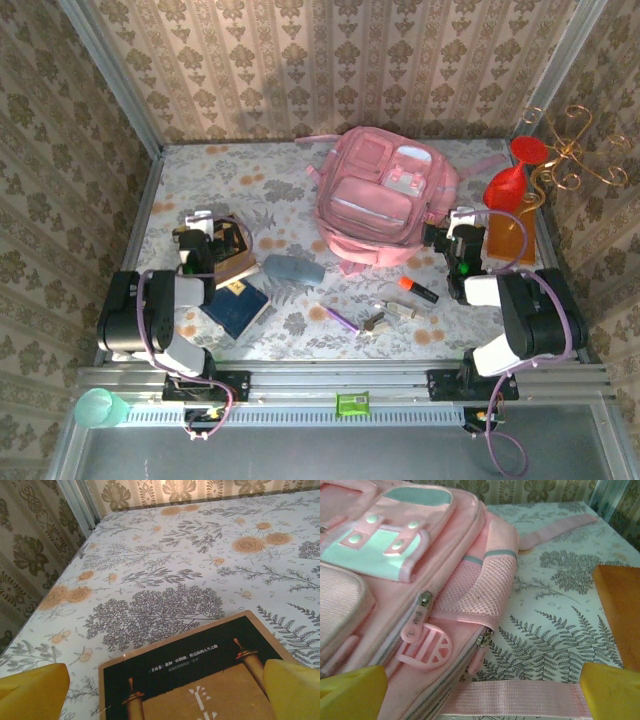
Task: Pack the student bag
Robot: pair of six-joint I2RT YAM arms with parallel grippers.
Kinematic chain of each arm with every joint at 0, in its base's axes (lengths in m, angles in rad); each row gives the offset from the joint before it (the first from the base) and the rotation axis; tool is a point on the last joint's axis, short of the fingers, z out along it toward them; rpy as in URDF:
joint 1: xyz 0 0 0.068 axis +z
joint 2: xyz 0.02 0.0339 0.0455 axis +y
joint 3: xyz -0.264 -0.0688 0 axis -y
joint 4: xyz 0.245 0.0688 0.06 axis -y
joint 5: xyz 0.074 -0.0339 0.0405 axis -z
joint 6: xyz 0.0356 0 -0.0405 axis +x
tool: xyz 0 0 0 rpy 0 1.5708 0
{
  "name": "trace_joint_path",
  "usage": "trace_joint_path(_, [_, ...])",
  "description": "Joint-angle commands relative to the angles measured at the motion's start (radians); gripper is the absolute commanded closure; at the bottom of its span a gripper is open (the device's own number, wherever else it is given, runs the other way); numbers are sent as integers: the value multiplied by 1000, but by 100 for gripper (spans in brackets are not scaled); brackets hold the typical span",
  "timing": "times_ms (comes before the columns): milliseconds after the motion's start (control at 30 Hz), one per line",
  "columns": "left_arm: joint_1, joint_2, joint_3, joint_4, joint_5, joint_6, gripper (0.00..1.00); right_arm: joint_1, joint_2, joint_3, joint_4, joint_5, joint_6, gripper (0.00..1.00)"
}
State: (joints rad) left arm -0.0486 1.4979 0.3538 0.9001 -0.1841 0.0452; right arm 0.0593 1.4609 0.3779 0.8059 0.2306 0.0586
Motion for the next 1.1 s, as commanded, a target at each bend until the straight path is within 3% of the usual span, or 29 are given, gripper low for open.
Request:
trace_joint_path(0, [10,-154,2,-95,-68,-49,0,12,-189,34,-188,37,23,0])
trace_joint_path(100, [18,-299,80,-383,-120,-143,0,8,-318,91,-435,92,191,0])
trace_joint_path(167, [20,-350,135,-551,-86,-230,0,7,-366,140,-602,88,291,0])
trace_joint_path(300, [-17,-366,184,-661,169,-424,0,21,-377,221,-851,-81,453,0])
trace_joint_path(400, [-163,-319,214,-661,212,-507,1,76,-336,221,-860,-135,556,0])
trace_joint_path(533, [-384,-180,335,-720,193,-554,2,105,-220,288,-919,-83,603,4])
trace_joint_path(633, [-492,-60,429,-743,217,-574,2,103,-139,325,-917,-62,614,10])
trace_joint_path(833, [-591,115,575,-783,271,-634,5,96,-11,352,-889,-54,633,20])
trace_joint_path(933, [-616,185,589,-725,321,-697,6,95,56,362,-814,-160,646,43])
trace_joint_path(1067, [-641,258,624,-676,363,-744,6,110,123,375,-743,-236,697,61])
